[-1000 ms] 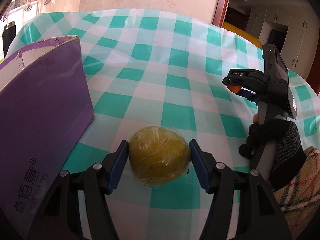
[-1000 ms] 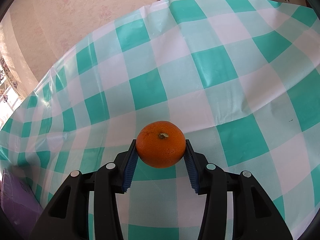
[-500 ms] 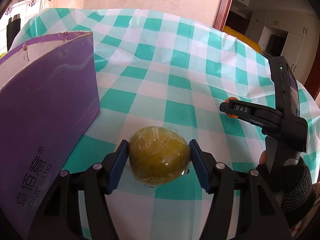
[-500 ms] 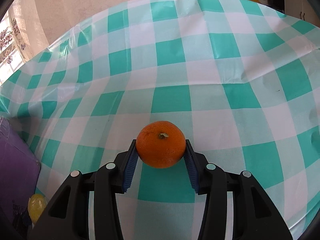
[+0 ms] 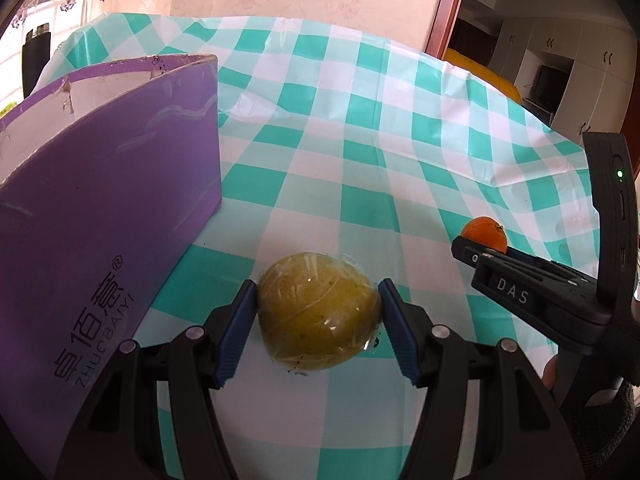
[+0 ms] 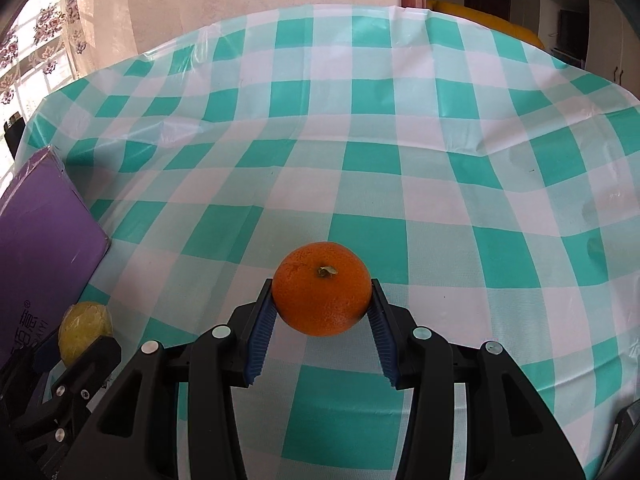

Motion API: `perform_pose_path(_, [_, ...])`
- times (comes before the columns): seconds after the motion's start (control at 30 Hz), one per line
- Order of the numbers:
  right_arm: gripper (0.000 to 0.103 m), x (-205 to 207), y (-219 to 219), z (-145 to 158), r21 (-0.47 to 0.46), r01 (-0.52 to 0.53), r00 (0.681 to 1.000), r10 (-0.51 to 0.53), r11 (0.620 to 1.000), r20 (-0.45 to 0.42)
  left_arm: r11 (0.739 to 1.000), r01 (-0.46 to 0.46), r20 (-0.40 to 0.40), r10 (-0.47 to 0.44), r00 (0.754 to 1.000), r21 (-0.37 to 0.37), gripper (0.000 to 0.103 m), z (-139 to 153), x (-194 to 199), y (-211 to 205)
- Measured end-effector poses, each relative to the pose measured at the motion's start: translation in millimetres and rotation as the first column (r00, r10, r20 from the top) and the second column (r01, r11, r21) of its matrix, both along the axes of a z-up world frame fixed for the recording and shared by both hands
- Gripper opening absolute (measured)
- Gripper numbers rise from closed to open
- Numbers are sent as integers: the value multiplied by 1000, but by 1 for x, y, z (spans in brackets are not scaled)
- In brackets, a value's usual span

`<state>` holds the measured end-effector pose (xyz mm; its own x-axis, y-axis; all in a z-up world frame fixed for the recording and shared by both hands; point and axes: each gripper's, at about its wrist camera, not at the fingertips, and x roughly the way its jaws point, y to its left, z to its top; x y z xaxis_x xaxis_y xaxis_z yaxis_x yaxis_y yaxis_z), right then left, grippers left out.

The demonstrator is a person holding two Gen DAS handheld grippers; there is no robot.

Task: Organize fruits
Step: 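Carry the orange and bagged yellow fruit with both grippers to the box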

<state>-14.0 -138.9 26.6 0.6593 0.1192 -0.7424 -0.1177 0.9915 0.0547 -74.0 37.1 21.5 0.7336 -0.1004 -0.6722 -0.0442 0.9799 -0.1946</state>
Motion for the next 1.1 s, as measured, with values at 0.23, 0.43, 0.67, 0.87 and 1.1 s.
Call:
perform_pose_path(0.23, [45, -22, -5, -6, 20, 4, 999, -3, 1000, -48, 1000, -3, -44, 2, 999, -21, 62, -6, -7, 8])
perform_pose_path(0.43, [45, -43, 0, -2, -5, -22, 999, 22, 1000, -40, 999, 8, -5, -7, 1000, 52, 62, -4, -25, 4])
perform_pose_path(0.67, [45, -63, 3, 7, -5, -36, 999, 36, 999, -31, 992, 19, 52, -26, 998, 122, 62, 9, -45, -2])
perform_pose_path(0.87, [45, -78, -7, 39, 50, 8, 997, -12, 999, 81, 989, -28, 141, 8, 990, 144, 62, 38, -62, 10])
perform_pose_path(1.1, [45, -100, 2, 84, 113, -18, 964, -13, 993, 265, 972, -117, 333, 44, 942, 205, 62, 91, -99, 23])
